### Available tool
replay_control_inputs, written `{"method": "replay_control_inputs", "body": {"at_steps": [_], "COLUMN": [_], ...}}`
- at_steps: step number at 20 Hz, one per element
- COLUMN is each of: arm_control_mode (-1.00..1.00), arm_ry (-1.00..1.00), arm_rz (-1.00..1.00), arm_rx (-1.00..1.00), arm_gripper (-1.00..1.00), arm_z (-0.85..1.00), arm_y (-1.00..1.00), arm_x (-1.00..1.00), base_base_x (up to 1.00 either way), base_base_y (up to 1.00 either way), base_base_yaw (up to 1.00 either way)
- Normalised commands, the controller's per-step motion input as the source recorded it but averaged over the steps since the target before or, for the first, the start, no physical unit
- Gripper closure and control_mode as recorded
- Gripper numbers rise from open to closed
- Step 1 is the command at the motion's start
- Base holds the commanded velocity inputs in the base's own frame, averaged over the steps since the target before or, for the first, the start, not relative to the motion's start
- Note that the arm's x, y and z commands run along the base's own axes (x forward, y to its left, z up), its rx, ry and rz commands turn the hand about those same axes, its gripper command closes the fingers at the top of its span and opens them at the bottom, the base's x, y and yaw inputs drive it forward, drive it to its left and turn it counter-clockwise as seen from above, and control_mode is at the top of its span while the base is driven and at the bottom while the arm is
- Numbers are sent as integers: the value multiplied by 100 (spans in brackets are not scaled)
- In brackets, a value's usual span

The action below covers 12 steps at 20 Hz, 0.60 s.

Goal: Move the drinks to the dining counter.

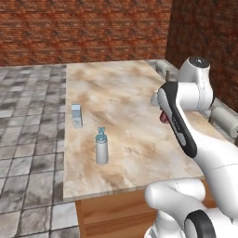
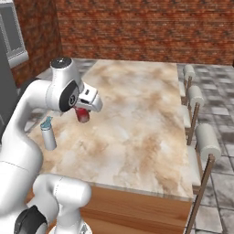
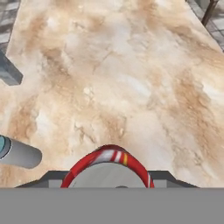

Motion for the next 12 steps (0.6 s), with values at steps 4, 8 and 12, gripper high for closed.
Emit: {"method": "replay_control_inputs", "body": {"at_steps": [4, 8, 12], "arm_control_mode": [-100, -100, -100], "arm_ry": [4, 11, 9], "arm_rz": [0, 1, 6], "arm_rx": [0, 0, 0], "arm_gripper": [100, 100, 100], "arm_z": [-5, -19, -19], "arm_y": [-2, -8, -3], "arm_x": [26, 13, 2], "base_base_x": [0, 0, 0], "base_base_y": [0, 0, 0], "base_base_yaw": [0, 0, 0]}}
